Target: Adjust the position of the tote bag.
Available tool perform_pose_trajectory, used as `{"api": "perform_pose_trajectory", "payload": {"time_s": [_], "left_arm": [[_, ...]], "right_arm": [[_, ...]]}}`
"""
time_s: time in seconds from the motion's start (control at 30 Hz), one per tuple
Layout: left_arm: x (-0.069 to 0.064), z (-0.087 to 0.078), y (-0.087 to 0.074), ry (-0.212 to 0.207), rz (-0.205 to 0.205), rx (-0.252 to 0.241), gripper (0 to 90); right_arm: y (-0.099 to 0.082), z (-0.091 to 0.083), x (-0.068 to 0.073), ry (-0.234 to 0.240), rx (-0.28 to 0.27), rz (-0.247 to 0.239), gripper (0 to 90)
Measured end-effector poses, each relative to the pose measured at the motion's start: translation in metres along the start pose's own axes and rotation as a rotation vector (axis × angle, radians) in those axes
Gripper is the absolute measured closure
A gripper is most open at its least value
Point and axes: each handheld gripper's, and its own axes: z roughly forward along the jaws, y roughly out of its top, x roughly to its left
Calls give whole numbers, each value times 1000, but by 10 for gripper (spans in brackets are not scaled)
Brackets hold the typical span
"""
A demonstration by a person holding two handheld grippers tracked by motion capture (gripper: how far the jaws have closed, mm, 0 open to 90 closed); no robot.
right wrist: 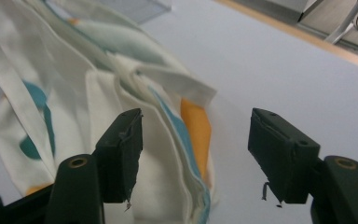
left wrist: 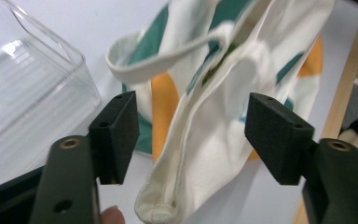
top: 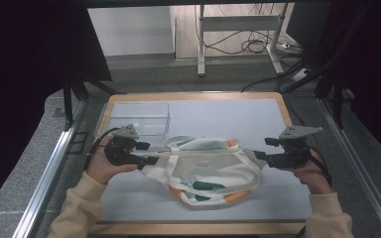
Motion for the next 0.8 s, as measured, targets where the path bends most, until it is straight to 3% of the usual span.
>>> {"api": "perform_pose_trajectory", "payload": {"time_s": [0.07, 0.3, 0.57, 0.8], "left_arm": [[-2, -6, 0, 13, -2, -31, 340], [-1, -13, 0, 51, -10, -60, 326], [1, -10, 7, 55, -8, -66, 303], [1, -8, 15, 51, -8, -65, 300]], "right_arm": [[4, -2, 2, 1, -21, 9, 338], [21, 4, 19, 29, -33, 0, 317], [30, 10, 33, 32, -33, 3, 308], [37, 17, 45, 60, -25, -25, 306]]}}
